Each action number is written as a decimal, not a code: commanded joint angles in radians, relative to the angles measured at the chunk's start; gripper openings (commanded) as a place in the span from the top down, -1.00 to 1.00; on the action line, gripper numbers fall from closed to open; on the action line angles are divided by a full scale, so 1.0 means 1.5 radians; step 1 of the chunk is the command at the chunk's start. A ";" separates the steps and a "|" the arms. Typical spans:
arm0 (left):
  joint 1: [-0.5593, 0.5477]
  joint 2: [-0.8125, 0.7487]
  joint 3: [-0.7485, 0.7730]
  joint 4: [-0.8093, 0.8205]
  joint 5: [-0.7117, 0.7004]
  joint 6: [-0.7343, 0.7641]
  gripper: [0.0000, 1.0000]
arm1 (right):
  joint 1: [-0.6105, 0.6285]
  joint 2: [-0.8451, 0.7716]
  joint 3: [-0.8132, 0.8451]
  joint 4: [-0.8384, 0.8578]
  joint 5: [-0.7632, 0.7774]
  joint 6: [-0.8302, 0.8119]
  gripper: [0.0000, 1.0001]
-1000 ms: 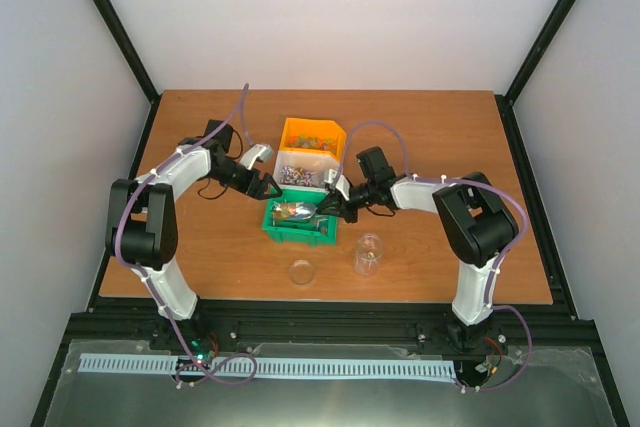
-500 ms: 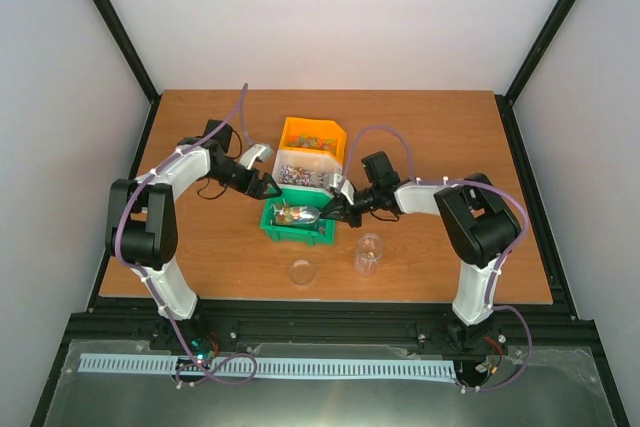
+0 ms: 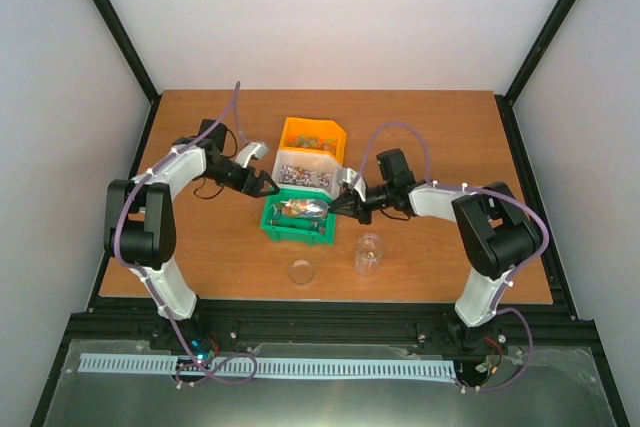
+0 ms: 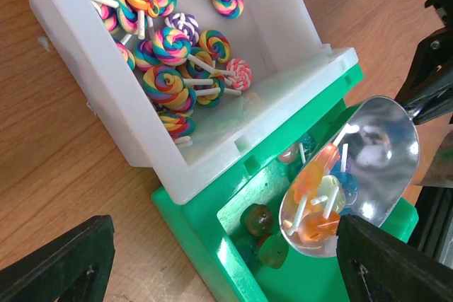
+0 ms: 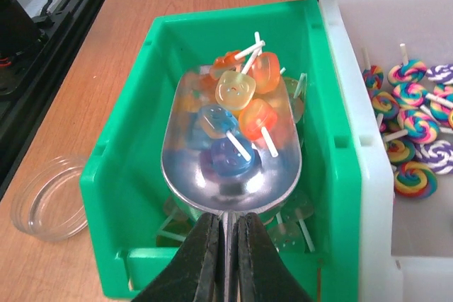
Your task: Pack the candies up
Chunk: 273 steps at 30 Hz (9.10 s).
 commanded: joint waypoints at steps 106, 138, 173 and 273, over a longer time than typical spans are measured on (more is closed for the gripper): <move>0.036 -0.046 0.021 0.049 0.132 -0.027 -0.82 | -0.483 -0.570 0.010 -1.038 0.079 -0.628 0.95; 0.036 -0.036 0.027 0.062 0.136 -0.035 -0.82 | -0.356 -0.531 0.087 -1.014 0.180 -0.509 0.94; 0.037 -0.024 0.033 0.068 0.130 -0.035 -0.82 | -0.214 -0.506 0.161 -0.993 0.298 -0.407 0.94; -0.140 0.161 0.220 0.081 -0.126 -0.042 -0.78 | 0.089 -0.042 0.356 -0.658 0.606 0.100 0.94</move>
